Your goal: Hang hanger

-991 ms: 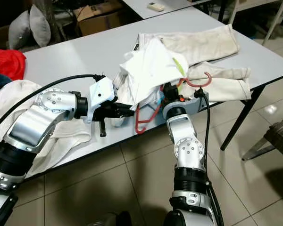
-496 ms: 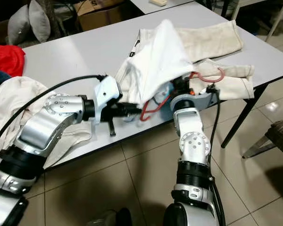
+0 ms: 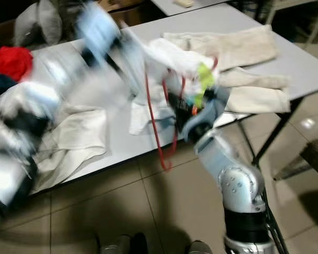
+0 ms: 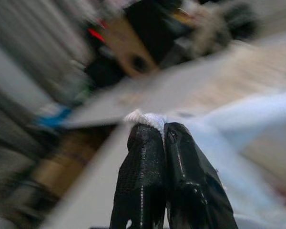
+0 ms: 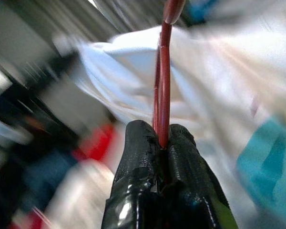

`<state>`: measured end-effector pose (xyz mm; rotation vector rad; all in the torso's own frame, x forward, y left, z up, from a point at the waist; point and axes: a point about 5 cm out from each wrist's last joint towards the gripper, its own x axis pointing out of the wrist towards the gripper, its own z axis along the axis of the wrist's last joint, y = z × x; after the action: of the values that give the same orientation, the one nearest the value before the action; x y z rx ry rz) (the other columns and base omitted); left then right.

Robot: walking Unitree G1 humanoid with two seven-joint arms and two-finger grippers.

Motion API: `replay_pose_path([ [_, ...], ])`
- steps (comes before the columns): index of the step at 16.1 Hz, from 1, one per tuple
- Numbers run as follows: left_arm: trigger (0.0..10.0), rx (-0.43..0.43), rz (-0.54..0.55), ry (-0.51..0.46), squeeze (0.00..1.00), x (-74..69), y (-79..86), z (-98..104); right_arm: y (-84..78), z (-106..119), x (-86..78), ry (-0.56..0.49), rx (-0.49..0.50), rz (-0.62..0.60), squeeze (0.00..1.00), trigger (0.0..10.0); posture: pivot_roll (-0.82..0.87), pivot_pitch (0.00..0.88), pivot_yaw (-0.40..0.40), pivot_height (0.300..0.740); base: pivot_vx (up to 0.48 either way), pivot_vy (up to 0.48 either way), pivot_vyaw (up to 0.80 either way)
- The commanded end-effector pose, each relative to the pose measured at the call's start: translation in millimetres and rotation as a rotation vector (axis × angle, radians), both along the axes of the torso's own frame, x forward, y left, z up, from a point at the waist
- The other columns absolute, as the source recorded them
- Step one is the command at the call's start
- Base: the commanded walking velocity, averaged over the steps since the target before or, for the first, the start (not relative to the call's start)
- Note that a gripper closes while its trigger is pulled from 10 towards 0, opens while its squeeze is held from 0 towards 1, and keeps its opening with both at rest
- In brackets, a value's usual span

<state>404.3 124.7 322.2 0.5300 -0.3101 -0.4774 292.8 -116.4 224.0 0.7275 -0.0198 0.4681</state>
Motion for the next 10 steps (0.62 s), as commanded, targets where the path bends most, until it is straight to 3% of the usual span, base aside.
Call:
replay_pose_path([
  [1, 0.0, -0.028, 0.054, -0.103, 0.00, 0.9, 9.7, 27, -3.2, 42, -5.8, -0.174, 0.160, 0.020, 0.00, 10.0, -0.12, 0.044, 0.171, 0.740, 0.000, 0.000, 0.00],
  [3, 0.0, -0.050, 0.099, -0.178, 0.00, 0.4, 17.6, 50, -8.4, 54, -10.6, -0.222, 0.187, 0.025, 0.00, 10.0, -0.13, 0.041, 0.178, 0.740, 0.000, 0.000, 0.00],
  [10, 0.0, -0.050, 0.099, -0.178, 0.00, 0.4, 17.6, 50, -8.4, 54, -10.6, -0.222, 0.187, 0.025, 0.00, 10.0, -0.13, 0.041, 0.178, 0.740, 0.000, 0.000, 0.00],
])
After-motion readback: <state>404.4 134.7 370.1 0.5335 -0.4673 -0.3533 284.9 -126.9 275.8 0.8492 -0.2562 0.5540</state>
